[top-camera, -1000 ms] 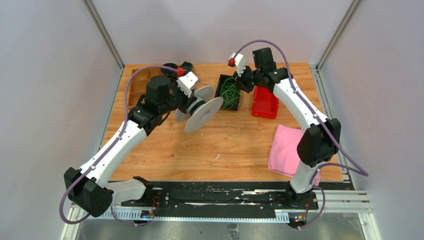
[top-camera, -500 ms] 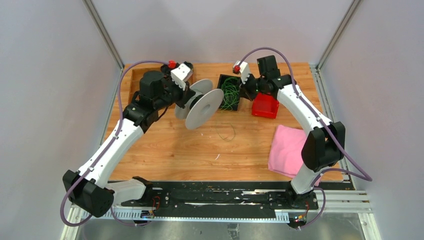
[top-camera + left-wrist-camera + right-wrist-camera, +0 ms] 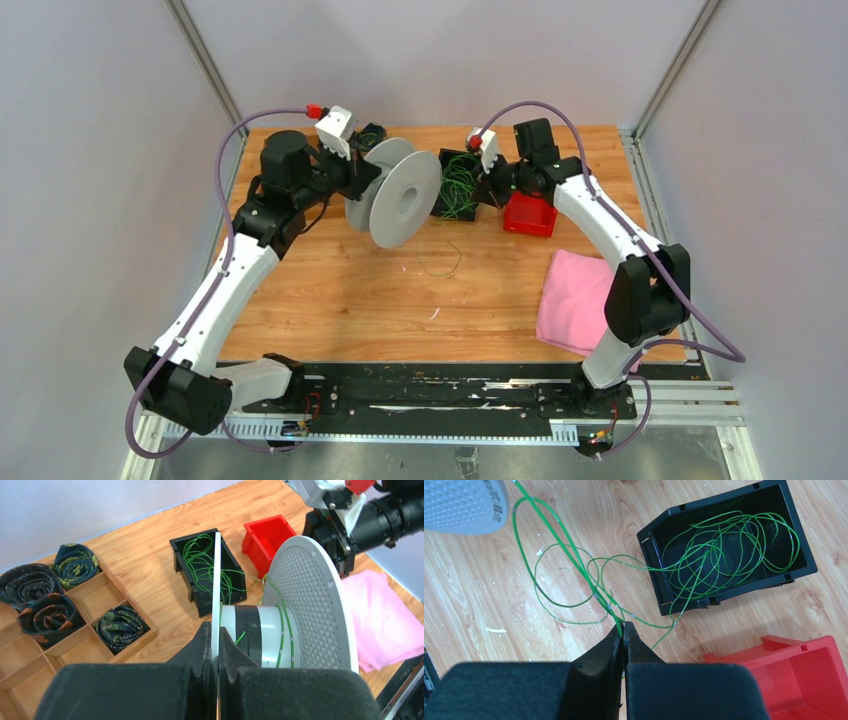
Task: Wrap the cables
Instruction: Wrap the cable around the cable reel.
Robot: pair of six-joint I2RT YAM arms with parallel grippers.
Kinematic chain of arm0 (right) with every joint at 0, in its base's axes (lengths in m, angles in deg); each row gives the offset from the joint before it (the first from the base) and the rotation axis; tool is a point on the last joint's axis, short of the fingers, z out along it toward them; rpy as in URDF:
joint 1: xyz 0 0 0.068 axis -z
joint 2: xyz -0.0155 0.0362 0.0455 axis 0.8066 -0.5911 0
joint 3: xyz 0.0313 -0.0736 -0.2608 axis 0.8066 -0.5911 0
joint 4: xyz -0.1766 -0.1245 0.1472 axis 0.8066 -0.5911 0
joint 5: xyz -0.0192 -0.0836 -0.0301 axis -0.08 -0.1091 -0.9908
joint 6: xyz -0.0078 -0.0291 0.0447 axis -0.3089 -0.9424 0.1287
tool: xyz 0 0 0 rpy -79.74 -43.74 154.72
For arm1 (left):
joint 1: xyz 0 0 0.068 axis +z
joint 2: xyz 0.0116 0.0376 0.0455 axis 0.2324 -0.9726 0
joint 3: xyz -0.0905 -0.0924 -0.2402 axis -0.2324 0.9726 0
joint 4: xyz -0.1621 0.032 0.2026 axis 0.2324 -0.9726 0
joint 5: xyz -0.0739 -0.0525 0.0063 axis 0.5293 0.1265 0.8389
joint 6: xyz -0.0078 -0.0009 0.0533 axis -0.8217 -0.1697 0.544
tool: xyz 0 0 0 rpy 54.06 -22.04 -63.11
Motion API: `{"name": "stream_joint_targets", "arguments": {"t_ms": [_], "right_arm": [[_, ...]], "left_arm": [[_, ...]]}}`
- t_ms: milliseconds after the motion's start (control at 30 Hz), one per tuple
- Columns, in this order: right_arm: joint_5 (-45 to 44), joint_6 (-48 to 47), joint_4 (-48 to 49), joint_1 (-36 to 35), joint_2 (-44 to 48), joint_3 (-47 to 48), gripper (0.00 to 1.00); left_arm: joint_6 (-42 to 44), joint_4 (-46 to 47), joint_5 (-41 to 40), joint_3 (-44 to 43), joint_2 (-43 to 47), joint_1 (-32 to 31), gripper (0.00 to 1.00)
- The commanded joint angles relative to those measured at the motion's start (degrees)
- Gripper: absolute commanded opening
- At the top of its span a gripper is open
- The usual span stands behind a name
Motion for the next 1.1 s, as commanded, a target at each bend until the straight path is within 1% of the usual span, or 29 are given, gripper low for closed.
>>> {"name": "stream_joint_targets", "arguments": {"t_ms": [0, 200, 633, 733, 900, 967, 1067], "right_arm": [[1.32, 2.15, 1.56, 1.06, 1.93, -1.8, 0.01], [4.15, 4.15, 2.9, 1.05, 1.82, -3.3, 0.01], [8.48, 6.17, 3.94, 1.05, 2.17, -6.65, 0.01], [10.34, 7.5, 4.5, 0.89, 2.4, -7.52, 0.01], [14.71, 12.43, 7.67, 0.83, 2.39, -9.43, 0.01], [16.35, 15.08, 8.77, 0.77, 2.06, -9.6, 0.03], [18.24, 17.23, 8.94, 0.83, 1.66, -8.72, 0.1]], "left_arm": [[-6.7, 6.6, -1.41, -3.22, 1.87, 1.89, 0.0], [-12.17, 7.75, -3.0, -3.79, 1.31, 4.23, 0.0], [-15.53, 6.65, -5.62, -6.49, 0.74, 5.42, 0.0], [-16.53, 7.2, -4.06, -6.56, 0.31, 5.46, 0.0], [-18.19, 9.06, 0.23, -5.85, 0.18, 5.42, 0.0], [-18.71, 9.81, 2.03, -5.39, 0.4, 5.42, 0.0], [-19.23, 10.34, 3.87, -5.09, 0.62, 5.42, 0.0]]}}
